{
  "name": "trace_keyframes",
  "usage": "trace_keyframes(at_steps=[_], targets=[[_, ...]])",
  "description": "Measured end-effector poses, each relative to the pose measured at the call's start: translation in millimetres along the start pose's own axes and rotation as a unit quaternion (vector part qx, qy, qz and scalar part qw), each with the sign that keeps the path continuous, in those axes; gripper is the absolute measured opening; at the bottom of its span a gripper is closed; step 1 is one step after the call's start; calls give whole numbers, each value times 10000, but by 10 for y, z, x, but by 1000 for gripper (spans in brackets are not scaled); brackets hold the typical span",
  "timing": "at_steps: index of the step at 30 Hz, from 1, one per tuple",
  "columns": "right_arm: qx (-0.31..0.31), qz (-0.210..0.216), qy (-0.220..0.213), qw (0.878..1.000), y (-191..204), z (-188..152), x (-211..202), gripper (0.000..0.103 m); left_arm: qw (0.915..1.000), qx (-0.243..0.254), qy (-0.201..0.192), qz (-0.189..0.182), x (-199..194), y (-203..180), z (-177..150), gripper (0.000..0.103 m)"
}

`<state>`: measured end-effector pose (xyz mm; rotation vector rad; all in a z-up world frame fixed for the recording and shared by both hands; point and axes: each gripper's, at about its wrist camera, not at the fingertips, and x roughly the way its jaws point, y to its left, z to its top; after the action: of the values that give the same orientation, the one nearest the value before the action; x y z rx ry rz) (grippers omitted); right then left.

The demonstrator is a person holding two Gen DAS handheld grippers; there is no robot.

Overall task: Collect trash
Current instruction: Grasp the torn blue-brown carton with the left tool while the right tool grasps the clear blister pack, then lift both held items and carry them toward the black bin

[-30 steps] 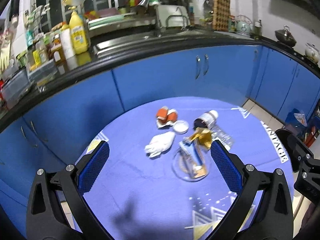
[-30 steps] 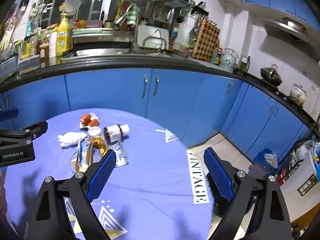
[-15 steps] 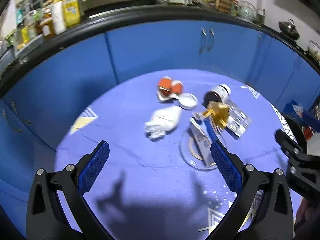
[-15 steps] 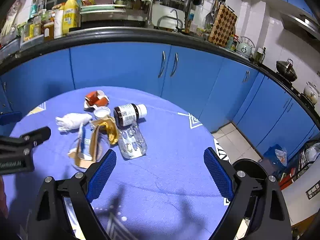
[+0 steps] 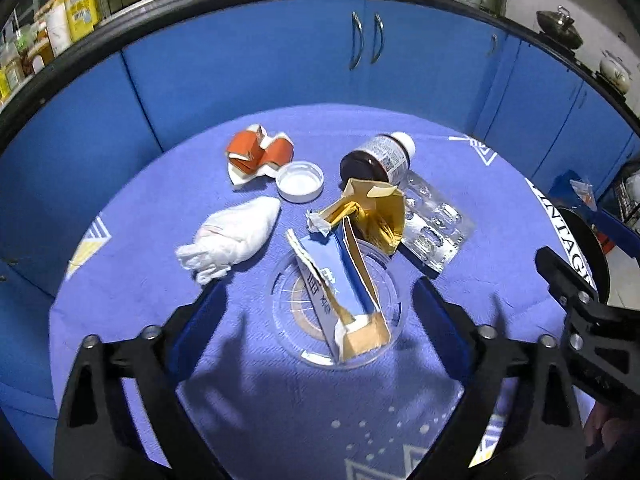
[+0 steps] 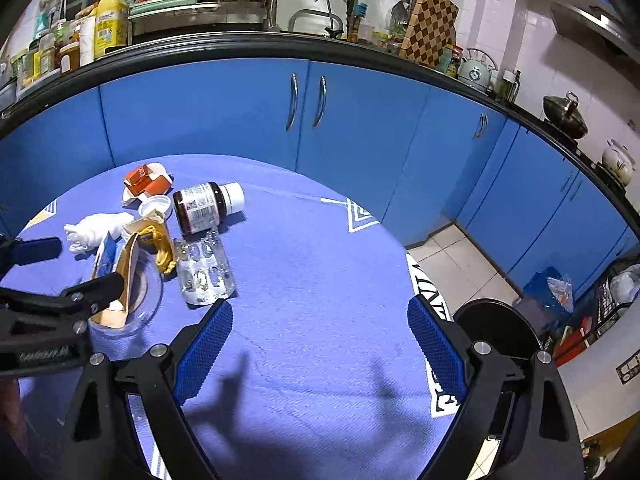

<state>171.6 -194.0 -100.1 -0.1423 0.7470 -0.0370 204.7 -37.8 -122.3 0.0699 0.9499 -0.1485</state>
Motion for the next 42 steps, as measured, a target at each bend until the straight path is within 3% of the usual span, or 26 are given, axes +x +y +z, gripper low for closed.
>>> trace_keyframes(at_steps=[5,7,12,18,24,27,29,31,35,42], targets=[[61,50,8,10000,-65,-15,50,87,9996,-99,247,13,184,6,33,81],[75,77,29,9999,-81,-16,77,87,9995,-135,288,46,233,16,43,72],[87,277,92,9995,-51,1,159,87,9995,-165,276,30,244,80,83,38],[-19,813,85,9967,166,98,260,87,9993,-345,99,97,158,258,114,36],[-258,1084,124,9937,430,196,445,87,9990,-387,-19,228,125,363,123,35],[-306,1232,284,9915,494,226,586,67,9987,-410,-77,287,109,427,111,34],[-300,1353,467,9892,509,229,692,41,9985,-447,-86,296,104,470,107,34],[-241,1485,562,9870,501,229,749,26,9984,-480,-94,300,97,509,111,34],[-232,1506,475,9872,466,249,715,7,9982,-515,-91,283,105,524,147,34],[-202,1356,390,9898,318,235,540,7,9989,-408,-140,167,29,388,176,34]])
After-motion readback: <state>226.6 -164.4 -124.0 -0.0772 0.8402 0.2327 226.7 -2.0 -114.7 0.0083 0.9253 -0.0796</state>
